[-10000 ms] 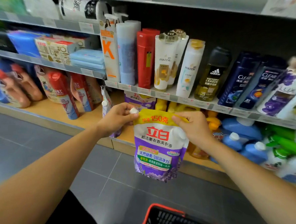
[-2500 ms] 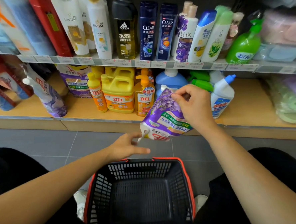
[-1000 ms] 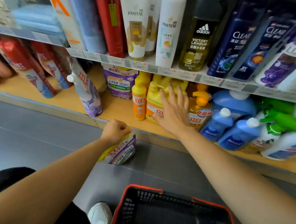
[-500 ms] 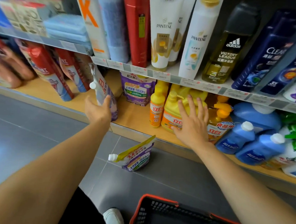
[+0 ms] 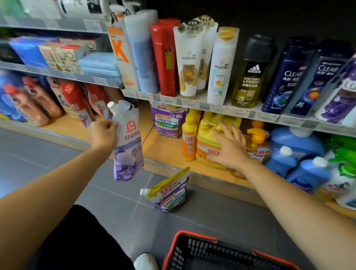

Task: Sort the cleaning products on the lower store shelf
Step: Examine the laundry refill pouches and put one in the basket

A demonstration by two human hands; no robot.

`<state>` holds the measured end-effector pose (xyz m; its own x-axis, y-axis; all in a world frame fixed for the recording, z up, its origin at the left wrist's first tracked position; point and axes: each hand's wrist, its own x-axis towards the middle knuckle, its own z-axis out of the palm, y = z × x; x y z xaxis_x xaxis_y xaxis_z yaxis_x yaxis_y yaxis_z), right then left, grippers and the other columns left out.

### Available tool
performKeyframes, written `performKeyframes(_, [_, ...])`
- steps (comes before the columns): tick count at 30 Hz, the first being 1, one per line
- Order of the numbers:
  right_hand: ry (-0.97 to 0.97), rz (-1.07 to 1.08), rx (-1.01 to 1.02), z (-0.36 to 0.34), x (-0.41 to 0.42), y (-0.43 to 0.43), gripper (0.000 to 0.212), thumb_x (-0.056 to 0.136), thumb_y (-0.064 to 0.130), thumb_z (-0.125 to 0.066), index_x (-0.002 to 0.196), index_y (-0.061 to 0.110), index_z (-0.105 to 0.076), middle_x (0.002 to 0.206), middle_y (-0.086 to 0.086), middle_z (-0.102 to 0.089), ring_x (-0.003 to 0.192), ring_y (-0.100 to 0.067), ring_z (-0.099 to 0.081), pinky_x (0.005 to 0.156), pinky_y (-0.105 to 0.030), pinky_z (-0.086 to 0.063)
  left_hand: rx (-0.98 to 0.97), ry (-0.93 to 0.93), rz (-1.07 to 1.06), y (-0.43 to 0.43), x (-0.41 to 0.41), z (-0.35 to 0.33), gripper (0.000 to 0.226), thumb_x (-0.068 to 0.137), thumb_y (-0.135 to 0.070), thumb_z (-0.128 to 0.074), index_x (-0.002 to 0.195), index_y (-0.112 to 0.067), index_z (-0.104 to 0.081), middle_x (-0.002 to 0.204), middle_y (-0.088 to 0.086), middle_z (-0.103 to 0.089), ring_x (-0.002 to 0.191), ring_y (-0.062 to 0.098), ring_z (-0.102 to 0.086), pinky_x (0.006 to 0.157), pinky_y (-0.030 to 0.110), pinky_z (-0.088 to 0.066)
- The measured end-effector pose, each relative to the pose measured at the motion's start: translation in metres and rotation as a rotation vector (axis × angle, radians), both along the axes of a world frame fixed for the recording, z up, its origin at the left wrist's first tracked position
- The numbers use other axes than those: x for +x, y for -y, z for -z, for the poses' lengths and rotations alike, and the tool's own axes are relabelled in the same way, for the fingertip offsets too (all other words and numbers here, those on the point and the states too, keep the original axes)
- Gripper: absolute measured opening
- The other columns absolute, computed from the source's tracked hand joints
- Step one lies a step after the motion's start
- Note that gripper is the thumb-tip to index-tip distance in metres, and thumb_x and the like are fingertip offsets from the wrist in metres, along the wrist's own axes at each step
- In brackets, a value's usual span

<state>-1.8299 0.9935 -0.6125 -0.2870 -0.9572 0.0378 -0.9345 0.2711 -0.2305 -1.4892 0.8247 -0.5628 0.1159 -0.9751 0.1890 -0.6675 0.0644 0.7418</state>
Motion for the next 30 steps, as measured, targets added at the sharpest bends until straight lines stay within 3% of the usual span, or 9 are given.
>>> performKeyframes(6, [0.291,-0.005,-0.060,-0.042,0.021,-0.029,0.091,0.080,0.054,-0.077,0.155,0.025,-0.036,0.167,0.002,-0.019,0.154,-0.022,-0.012,0.121,-0.046,-0.015,-0.105,-0.036,0.258,-0.067,0.022,-0.037,0.033,0.098,-0.021,-0.063,0.075,0.003,-0.062,0.068,0.017,-0.057,0.060,0.018,-0.046,0.056,0.036,-0.041])
performKeyframes(10, [0.695,-0.031,-0.225,-0.068,0.054,-0.066,0.084,0.078,0.042,-0.084,0.150,0.021,-0.046,0.156,-0.001,-0.042,0.143,-0.021,-0.039,0.113,-0.039,-0.037,-0.127,-0.134,0.392,-0.112,0.022,-0.064,0.030,0.099,-0.025,-0.063,0.076,-0.005,-0.061,0.076,0.025,-0.062,0.066,0.021,-0.052,0.062,0.049,-0.051])
performKeyframes(13, [0.896,-0.056,-0.301,-0.086,0.068,-0.100,0.080,0.078,0.031,-0.086,0.148,0.023,-0.047,0.148,0.003,-0.050,0.134,-0.018,-0.048,0.102,-0.034,-0.048,-0.141,-0.217,0.522,-0.145,0.007,-0.078,0.028,0.099,-0.024,-0.063,0.080,-0.005,-0.063,0.071,0.006,-0.059,0.067,0.016,-0.051,0.062,0.040,-0.045])
performKeyframes(17, [0.776,-0.084,-0.459,-0.119,0.066,-0.149,0.072,0.080,0.024,-0.085,0.144,0.022,-0.051,0.135,0.007,-0.060,0.121,-0.009,-0.055,0.085,-0.006,-0.044,-0.113,-0.304,0.722,-0.187,-0.026,-0.088,0.022,0.100,-0.021,-0.063,0.079,-0.014,-0.068,0.068,-0.013,-0.061,0.066,0.006,-0.052,0.062,0.028,-0.044])
performKeyframes(20, [0.609,-0.107,-0.501,-0.144,0.057,-0.188,0.052,0.082,0.026,-0.082,0.130,0.019,-0.064,0.118,0.008,-0.067,0.109,-0.002,-0.061,0.091,-0.012,-0.047,-0.071,-0.325,0.898,-0.217,-0.056,-0.089,0.021,0.097,-0.019,-0.067,0.076,-0.020,-0.071,0.068,-0.012,-0.065,0.063,0.000,-0.055,0.059,0.017,-0.046])
performKeyframes(23, [0.572,-0.097,-0.388,-0.146,0.049,-0.220,0.027,0.087,0.028,-0.077,0.106,0.008,-0.074,0.094,0.000,-0.071,0.083,-0.003,-0.062,0.071,-0.017,-0.047,0.006,-0.348,1.014,-0.246,-0.084,-0.074,0.021,0.096,-0.019,-0.068,0.075,-0.022,-0.073,0.069,-0.011,-0.067,0.065,0.001,-0.057,0.060,0.018,-0.046])
performKeyframes(25, [0.608,-0.054,-0.343,-0.130,0.044,-0.238,0.034,0.091,0.026,-0.073,0.091,-0.008,-0.069,0.075,-0.020,-0.062,0.065,-0.010,-0.051,0.059,-0.029,-0.037,0.103,-0.410,1.049,-0.264,-0.096,-0.052,0.021,0.096,-0.020,-0.067,0.079,-0.010,-0.073,0.072,-0.005,-0.066,0.068,0.006,-0.058,0.062,0.023,-0.045])
performKeyframes(26, [0.625,-0.022,-0.336,-0.121,0.042,-0.247,0.037,0.091,0.024,-0.073,0.085,-0.011,-0.066,0.066,-0.021,-0.054,0.059,-0.004,-0.043,0.056,-0.026,-0.031,0.150,-0.440,1.053,-0.272,-0.100,-0.041,0.022,0.096,-0.019,-0.067,0.079,-0.007,-0.072,0.072,-0.002,-0.066,0.069,0.009,-0.058,0.063,0.025,-0.045])
performKeyframes(30, [0.743,0.047,-0.321,-0.096,0.031,-0.275,0.027,0.089,0.016,-0.075,0.068,0.032,-0.072,0.058,0.019,-0.063,0.053,0.011,-0.050,0.053,-0.009,-0.037,0.253,-0.432,1.074,-0.298,-0.117,-0.014,0.020,0.097,-0.016,-0.066,0.080,-0.007,-0.072,0.074,0.008,-0.070,0.069,0.011,-0.059,0.065,0.029,-0.046])
